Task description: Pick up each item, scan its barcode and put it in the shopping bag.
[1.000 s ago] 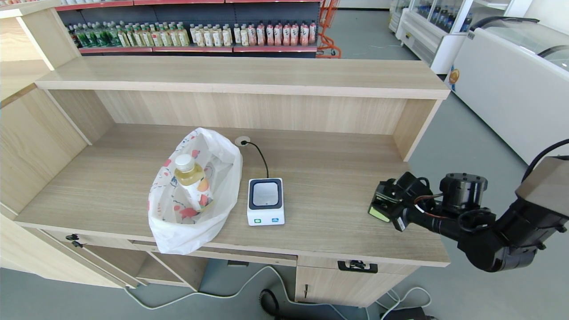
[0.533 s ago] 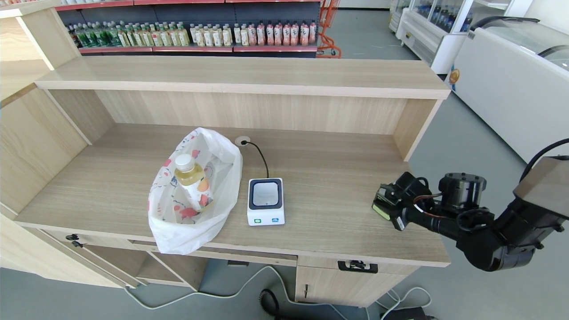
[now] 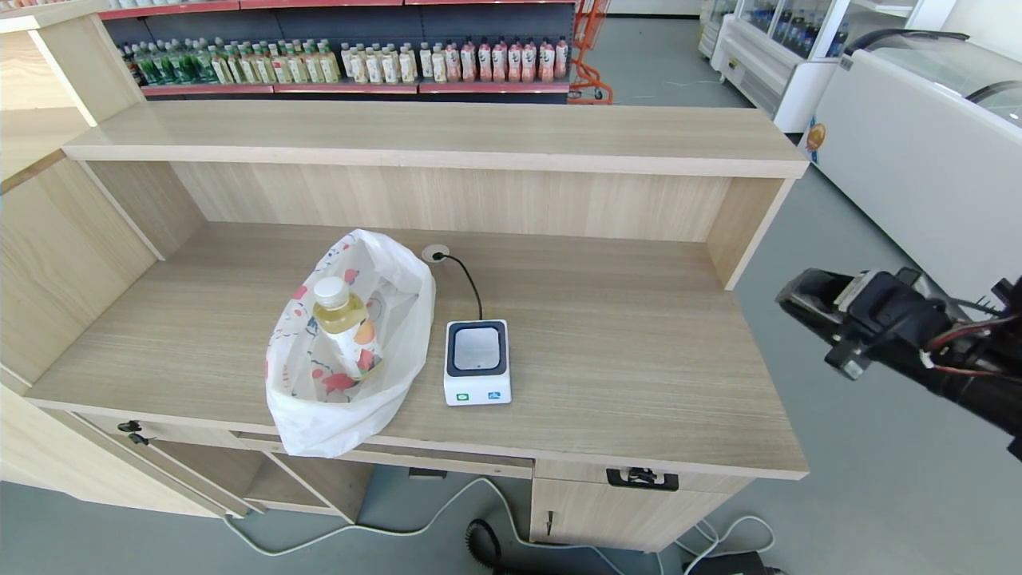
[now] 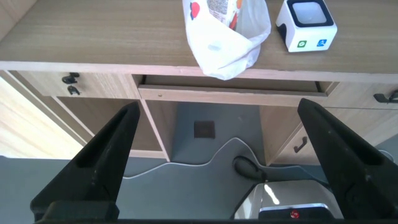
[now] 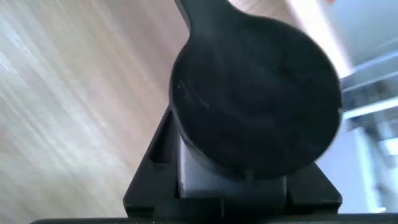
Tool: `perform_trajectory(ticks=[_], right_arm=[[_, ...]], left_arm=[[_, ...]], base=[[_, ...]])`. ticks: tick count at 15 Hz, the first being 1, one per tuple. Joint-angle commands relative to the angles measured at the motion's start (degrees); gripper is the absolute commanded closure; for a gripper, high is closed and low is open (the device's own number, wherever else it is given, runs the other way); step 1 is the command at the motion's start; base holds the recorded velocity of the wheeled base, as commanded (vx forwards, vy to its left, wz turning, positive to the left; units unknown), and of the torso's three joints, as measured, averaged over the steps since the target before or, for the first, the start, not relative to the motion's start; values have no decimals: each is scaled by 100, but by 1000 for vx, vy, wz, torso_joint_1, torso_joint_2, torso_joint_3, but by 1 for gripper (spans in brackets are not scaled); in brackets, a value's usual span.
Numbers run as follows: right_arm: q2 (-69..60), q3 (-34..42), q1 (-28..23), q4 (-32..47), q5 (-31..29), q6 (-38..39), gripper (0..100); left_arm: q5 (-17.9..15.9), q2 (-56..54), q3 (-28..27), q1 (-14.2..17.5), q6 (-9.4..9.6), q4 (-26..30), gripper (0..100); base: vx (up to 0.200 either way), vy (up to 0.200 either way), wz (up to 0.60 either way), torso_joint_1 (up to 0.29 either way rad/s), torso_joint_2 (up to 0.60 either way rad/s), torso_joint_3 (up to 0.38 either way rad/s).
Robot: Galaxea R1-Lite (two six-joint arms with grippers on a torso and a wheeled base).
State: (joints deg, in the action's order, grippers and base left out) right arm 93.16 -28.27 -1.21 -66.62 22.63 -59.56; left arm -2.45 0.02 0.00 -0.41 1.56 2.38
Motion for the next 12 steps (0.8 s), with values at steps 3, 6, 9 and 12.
perform_trajectory(ticks=[3,6,9,12], right_arm=[[-1133,173,-205,-589,1824,-2200,100],[-1300,181,-196,-598,2835,-3413,100],[-1459,155,138,-1318,3266,-4169,100],[-1872,234,1808,-888,3389,-5162,100]], left_arm=[[-1,-2,0,-2,2,0,0],[-1,-2,0,-2,2,0,0],[-1,-2,0,-2,2,0,0],[-1,-2,0,-2,2,0,0]], base=[[0,0,0,0,0,0],[0,0,0,0,0,0],[0,0,0,0,0,0],[0,0,0,0,0,0]])
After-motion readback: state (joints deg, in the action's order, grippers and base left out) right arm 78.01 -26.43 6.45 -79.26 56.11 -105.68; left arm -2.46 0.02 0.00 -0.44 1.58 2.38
